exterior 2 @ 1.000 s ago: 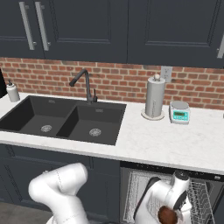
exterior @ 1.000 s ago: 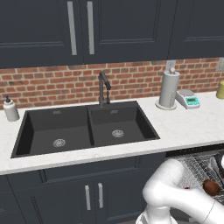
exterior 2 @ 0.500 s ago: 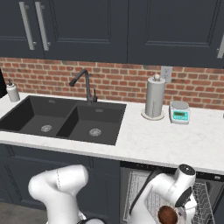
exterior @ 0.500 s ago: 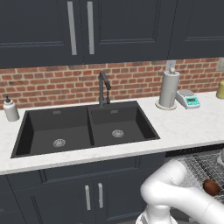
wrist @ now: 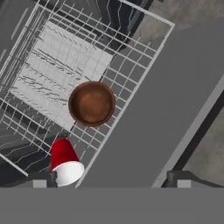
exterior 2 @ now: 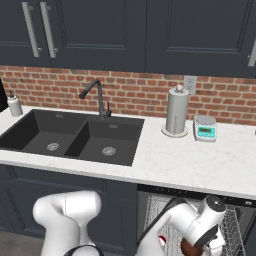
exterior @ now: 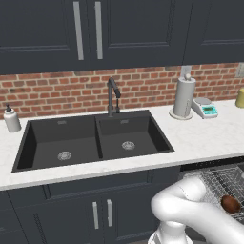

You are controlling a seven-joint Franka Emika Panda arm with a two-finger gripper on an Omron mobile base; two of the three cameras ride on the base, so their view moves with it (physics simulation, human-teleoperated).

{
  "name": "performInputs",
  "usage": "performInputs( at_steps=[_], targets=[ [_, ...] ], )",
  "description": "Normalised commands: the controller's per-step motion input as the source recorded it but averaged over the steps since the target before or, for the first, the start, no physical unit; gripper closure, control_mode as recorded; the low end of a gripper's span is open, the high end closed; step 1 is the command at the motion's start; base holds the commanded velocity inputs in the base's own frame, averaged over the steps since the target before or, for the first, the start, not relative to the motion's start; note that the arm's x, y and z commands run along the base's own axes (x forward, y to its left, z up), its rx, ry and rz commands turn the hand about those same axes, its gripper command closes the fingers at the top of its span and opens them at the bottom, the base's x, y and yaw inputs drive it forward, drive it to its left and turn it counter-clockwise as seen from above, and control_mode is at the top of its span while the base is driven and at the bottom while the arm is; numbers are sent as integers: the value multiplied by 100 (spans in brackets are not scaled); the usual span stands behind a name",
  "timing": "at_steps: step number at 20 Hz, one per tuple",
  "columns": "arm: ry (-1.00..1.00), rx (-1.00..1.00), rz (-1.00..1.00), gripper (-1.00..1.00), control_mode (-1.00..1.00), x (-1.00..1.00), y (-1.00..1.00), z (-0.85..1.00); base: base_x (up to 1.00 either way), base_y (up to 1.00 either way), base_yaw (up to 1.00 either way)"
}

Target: Pick up the cup and bowl from the counter, place them in the dishwasher, and close the dishwasher door.

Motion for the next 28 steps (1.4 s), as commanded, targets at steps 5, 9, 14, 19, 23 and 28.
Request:
performInputs(
  at_steps=[5,9,14,19,23,28],
  targets=[
    [-12,7,0,-100,-100,-30,0,42,0,0,0],
    [-6,4,0,-100,-100,-9,0,23,0,0,0],
    [0,1,1,-100,-100,0,-9,4,0,0,0],
    [0,0,0,-100,-100,0,0,0,0,0,0],
    [0,0,0,-100,-100,0,0,11,0,0,0],
    [-8,4,0,-100,-100,1,0,41,0,0,0]
  ],
)
